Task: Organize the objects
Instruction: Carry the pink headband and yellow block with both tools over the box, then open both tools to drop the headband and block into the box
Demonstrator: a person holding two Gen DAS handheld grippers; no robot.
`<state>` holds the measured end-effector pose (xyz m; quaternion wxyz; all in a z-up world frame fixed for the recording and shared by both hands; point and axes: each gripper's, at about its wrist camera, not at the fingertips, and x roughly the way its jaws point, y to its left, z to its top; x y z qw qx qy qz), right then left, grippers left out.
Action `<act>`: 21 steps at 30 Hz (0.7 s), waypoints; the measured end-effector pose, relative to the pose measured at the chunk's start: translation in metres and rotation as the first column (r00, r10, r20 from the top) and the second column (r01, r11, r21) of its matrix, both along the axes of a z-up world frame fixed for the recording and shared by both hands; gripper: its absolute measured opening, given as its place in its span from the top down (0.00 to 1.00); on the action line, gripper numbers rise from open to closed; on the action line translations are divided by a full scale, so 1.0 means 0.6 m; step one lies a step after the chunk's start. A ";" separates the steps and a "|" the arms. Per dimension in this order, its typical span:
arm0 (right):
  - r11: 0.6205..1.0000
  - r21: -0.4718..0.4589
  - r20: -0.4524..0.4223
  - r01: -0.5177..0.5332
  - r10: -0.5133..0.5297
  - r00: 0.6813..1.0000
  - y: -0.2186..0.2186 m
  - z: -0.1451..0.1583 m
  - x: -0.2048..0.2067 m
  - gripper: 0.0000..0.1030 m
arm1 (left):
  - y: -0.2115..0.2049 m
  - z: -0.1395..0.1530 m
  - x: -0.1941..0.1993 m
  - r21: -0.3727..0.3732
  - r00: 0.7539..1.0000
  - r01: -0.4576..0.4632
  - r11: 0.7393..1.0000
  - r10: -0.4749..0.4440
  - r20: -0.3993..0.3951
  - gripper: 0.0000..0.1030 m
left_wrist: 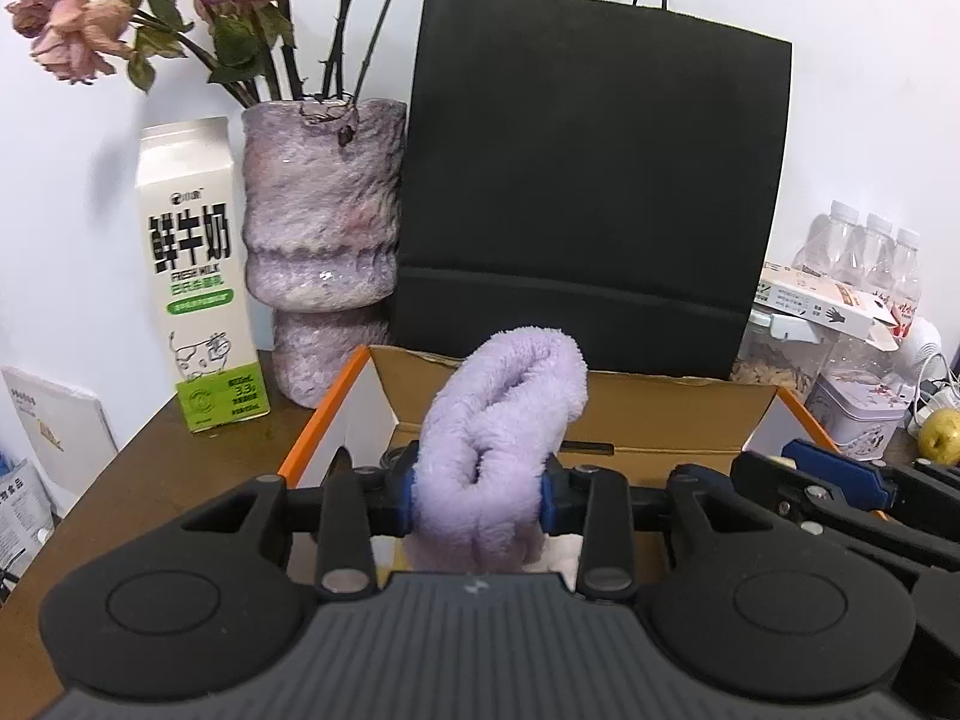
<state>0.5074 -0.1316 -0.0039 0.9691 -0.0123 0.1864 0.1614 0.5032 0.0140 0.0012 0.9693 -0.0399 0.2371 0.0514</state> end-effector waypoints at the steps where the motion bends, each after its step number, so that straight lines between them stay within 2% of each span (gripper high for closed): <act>1: 1.000 -0.003 -0.007 0.000 0.000 1.000 -0.001 -0.002 0.005 0.76 | 0.001 -0.001 0.004 0.003 1.000 -0.001 1.000 0.001 -0.001 0.60; 2: 1.000 -0.006 -0.016 0.001 -0.002 1.000 -0.001 -0.004 0.010 0.75 | 0.002 -0.002 0.007 0.007 1.000 -0.005 1.000 0.005 0.001 0.58; 4: 1.000 -0.014 -0.028 0.012 -0.012 1.000 -0.003 -0.008 0.016 0.74 | 0.003 -0.002 0.010 0.021 1.000 -0.019 1.000 0.019 0.008 0.37; 5: 1.000 -0.015 -0.036 0.017 -0.018 0.999 -0.005 -0.010 0.017 0.66 | 0.004 -0.002 0.009 0.027 0.999 -0.029 0.999 0.029 0.015 0.31; 6: 1.000 -0.012 -0.039 0.024 -0.024 0.999 -0.007 -0.010 0.018 0.54 | 0.005 -0.001 0.009 0.033 0.999 -0.039 0.999 0.039 0.024 0.19; 7: 0.999 -0.009 -0.040 0.033 -0.033 0.999 -0.009 -0.010 0.018 0.46 | 0.006 0.001 0.008 0.037 0.998 -0.049 0.998 0.048 0.031 0.06; 8: 0.999 -0.010 -0.039 0.038 -0.038 0.999 -0.010 -0.010 0.018 0.30 | 0.007 0.003 0.006 0.043 0.997 -0.062 0.997 0.060 0.040 0.00; 9: 0.999 -0.013 -0.036 0.043 -0.043 0.998 -0.011 -0.010 0.017 0.18 | 0.008 0.005 0.004 0.047 0.997 -0.068 0.997 0.066 0.051 0.00; 14: 0.998 -0.039 -0.046 0.052 -0.054 0.997 -0.010 -0.006 0.016 0.02 | 0.011 0.009 0.001 0.052 0.997 -0.067 0.996 0.064 0.044 0.00; 21: 0.997 -0.038 -0.051 0.065 -0.066 0.996 -0.015 0.001 0.009 0.00 | 0.007 0.013 -0.013 0.052 0.998 -0.042 0.998 0.040 0.037 0.00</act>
